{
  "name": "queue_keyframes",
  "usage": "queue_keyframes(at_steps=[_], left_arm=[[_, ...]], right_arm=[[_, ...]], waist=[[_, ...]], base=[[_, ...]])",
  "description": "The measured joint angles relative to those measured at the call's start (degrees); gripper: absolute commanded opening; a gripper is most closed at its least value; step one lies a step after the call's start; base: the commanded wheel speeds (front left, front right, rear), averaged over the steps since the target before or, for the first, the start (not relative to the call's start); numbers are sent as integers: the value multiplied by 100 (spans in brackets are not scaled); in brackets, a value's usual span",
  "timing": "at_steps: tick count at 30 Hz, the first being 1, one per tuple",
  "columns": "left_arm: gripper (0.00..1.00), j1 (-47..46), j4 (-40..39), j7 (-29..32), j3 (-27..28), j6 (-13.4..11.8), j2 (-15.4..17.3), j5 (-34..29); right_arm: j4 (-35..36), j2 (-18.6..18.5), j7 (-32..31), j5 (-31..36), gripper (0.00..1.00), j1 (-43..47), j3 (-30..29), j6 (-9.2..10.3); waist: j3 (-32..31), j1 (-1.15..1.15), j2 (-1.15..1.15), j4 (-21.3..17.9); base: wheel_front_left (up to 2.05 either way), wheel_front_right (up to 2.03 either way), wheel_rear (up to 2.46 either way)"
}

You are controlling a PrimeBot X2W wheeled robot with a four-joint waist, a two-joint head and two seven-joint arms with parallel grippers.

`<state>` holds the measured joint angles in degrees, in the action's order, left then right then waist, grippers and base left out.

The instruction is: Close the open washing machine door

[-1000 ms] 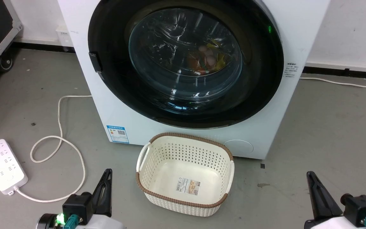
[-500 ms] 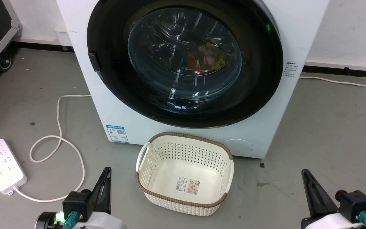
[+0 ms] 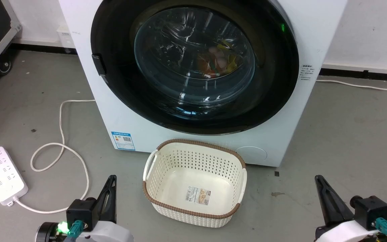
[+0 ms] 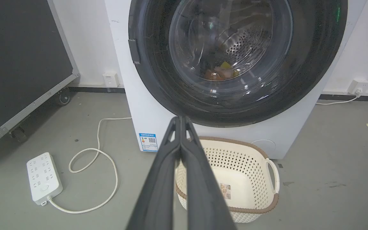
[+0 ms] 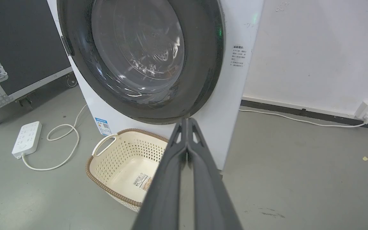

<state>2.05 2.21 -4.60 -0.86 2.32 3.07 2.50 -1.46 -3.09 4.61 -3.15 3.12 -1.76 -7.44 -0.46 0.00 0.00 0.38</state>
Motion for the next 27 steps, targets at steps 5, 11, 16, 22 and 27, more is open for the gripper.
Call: queue_keyframes(at_steps=[5, 11, 16, 22, 27], left_arm=[[0, -6, -22, 56, 9, -21, -1, -38], [0, -57, -43, 109, 14, -54, -2, -42], [0, -64, -83, 178, 22, -82, -3, -90], [0, -73, -110, 256, 32, -118, -5, -101], [0, -90, -134, 307, 42, -123, -7, -141]], right_arm=[[9, 0, -56, 35, 0, -24, 22, 0], [23, 0, -114, 69, 0, -38, 36, 0], [40, 0, -190, 120, 0, -112, 62, 0], [56, 0, -254, 168, 0, -124, 91, 0], [68, 0, -309, 208, 0, -162, 113, 0]], waist=[[6, 0, 0, -5], [12, 0, 0, -10], [19, 0, 0, -16], [26, -1, 0, -22], [32, -1, 0, -27]], base=[[0, 0, 0], [0, 0, 0], [0, 0, 0], [0, 0, 0], [0, 0, 0]])
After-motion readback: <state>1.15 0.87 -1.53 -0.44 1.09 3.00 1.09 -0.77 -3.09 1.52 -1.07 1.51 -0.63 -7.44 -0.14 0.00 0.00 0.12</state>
